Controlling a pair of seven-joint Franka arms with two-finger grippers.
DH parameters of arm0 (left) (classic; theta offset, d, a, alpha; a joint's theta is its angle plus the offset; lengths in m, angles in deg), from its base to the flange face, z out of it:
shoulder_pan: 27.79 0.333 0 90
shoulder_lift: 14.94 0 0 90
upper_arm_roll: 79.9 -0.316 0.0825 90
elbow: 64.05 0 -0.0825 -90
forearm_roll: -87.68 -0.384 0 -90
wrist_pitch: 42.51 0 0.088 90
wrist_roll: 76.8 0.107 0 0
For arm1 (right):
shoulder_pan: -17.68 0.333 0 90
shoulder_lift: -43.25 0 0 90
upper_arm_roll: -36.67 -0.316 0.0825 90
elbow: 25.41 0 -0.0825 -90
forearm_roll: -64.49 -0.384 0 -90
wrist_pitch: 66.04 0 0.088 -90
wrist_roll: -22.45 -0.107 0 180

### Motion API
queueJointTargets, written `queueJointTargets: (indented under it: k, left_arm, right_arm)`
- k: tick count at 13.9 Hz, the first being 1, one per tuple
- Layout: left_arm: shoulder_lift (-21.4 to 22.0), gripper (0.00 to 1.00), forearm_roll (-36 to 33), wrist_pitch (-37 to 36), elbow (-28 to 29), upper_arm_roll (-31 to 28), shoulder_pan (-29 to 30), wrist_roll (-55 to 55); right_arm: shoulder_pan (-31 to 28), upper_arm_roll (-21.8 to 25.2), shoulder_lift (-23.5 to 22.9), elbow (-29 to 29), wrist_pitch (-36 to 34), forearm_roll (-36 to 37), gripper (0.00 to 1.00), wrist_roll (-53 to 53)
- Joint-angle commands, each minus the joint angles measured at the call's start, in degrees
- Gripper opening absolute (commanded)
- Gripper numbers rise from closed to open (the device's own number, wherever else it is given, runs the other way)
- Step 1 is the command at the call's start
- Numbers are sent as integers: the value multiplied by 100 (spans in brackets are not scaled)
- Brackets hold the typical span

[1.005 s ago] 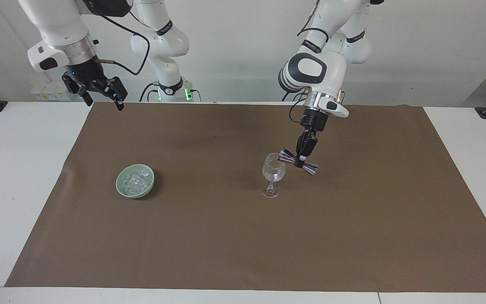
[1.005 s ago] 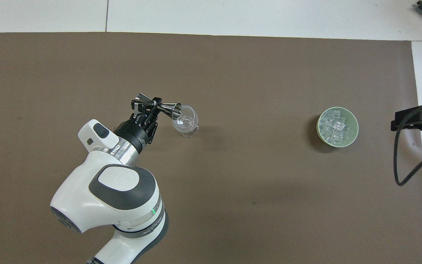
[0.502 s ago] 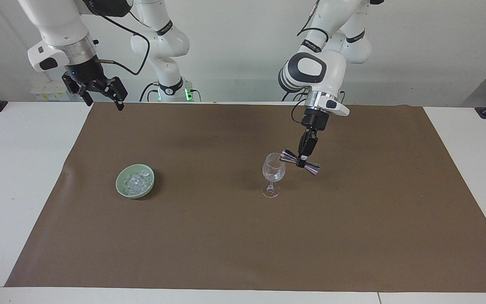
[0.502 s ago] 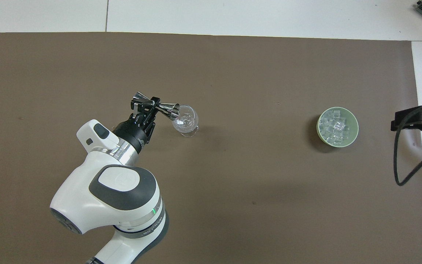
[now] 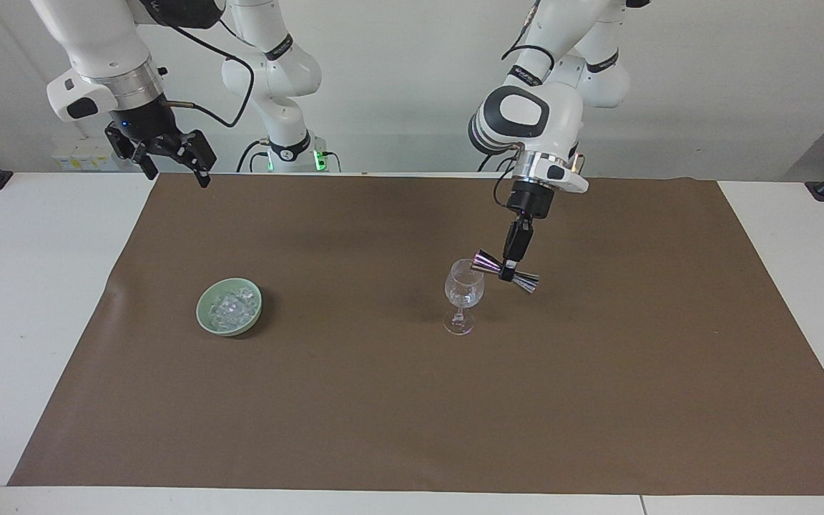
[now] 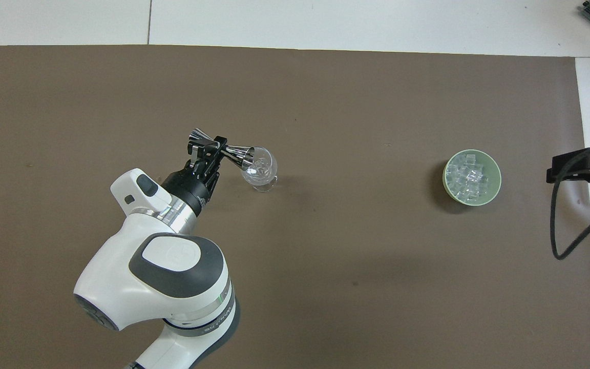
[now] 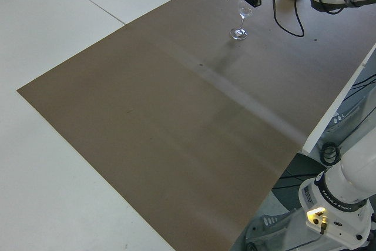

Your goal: Pour wine and add ice with both arms

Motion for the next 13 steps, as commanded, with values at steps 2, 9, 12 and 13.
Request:
queueJointTargets:
  k: [2,9,12,13]
  left_arm:
    - [-78,0,-194,194,-142,-49,-166,173]
    - [-122,0,-194,308,-186,-49,-201,613]
    - [-166,0,-194,404,-265,-49,-254,771]
    - [-166,0,-194,405,-265,-49,-263,832]
  right_arm:
    - [-60,-28,131,124,-57,-130,100,90]
    - [-60,-28,131,124,-57,-130,100,90]
    - [-60,-28,131,124,-57,-130,100,90]
    - [-60,-28,131,124,-57,-130,100,90]
